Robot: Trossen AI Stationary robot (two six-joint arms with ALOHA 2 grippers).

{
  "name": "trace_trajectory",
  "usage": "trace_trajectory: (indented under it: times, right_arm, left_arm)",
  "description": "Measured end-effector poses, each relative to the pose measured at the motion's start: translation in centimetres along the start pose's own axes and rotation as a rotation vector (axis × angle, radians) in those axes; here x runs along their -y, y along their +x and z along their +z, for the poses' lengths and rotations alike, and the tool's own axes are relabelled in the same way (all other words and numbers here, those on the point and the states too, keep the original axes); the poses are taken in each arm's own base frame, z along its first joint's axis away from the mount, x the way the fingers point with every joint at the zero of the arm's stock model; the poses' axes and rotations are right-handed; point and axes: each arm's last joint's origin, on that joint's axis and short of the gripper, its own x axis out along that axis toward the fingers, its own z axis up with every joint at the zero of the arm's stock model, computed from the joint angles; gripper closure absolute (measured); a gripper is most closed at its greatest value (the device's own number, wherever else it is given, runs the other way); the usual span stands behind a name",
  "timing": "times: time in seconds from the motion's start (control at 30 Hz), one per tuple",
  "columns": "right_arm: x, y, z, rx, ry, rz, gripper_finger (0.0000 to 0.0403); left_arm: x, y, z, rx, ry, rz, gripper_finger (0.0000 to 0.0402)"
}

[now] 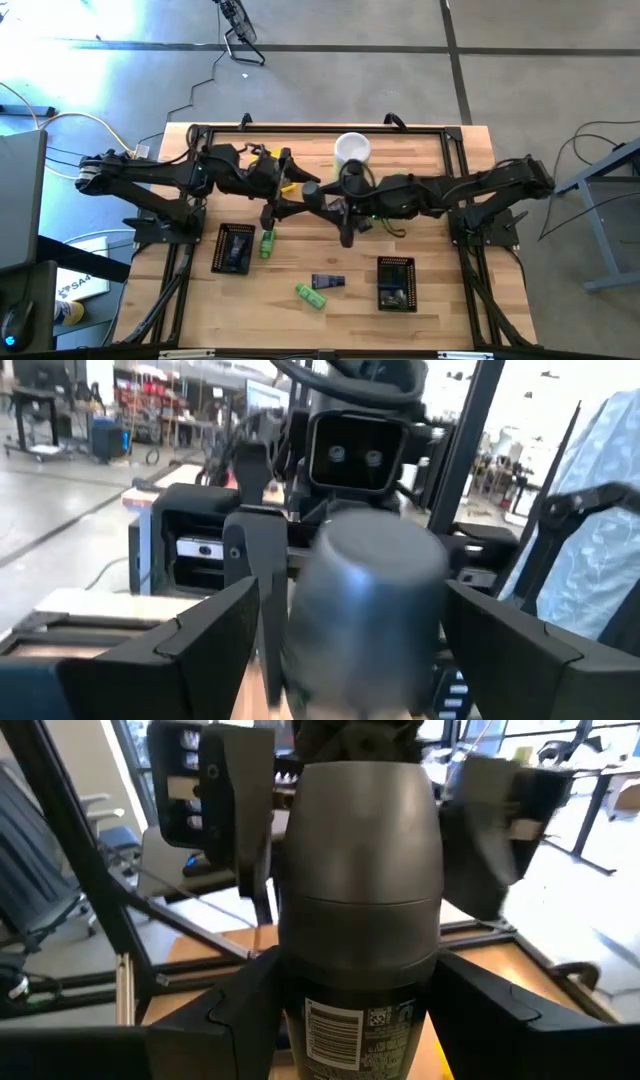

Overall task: Pick & Place Travel size toiletries
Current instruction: Put the deodorant into the yellow bin

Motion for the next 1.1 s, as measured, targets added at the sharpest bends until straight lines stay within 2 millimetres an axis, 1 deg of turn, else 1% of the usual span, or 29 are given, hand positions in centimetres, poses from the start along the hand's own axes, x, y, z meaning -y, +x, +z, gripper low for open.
trace_trajectory:
  times: [0.07,0.17,0.47,0.97,1.1]
  right_arm:
    - [-0.14,0.57,-0.49,-0.012,-0.003,0.003,0.0192]
    - [-0.27,0.99,-0.62,0.003,0.003,0.006,0.0192]
    - [-0.26,0.93,-0.08,0.057,0.014,-0.016,0.0192]
    - [-0.22,0.91,-0.05,0.061,0.023,-0.027,0.0192]
    - [-0.22,0.91,-0.05,0.061,0.024,-0.027,0.0192]
  left_arm:
    - [-0.06,0.14,-0.23,-0.011,-0.001,0.002,0.0100]
    - [-0.11,0.35,-0.45,-0.018,-0.002,0.002,0.0100]
    - [-0.13,0.37,-0.50,-0.022,-0.002,0.003,0.0100]
    - [-0.11,0.36,-0.44,-0.016,-0.001,0.002,0.0101]
    - [-0.12,0.36,-0.44,-0.016,-0.002,0.003,0.0115]
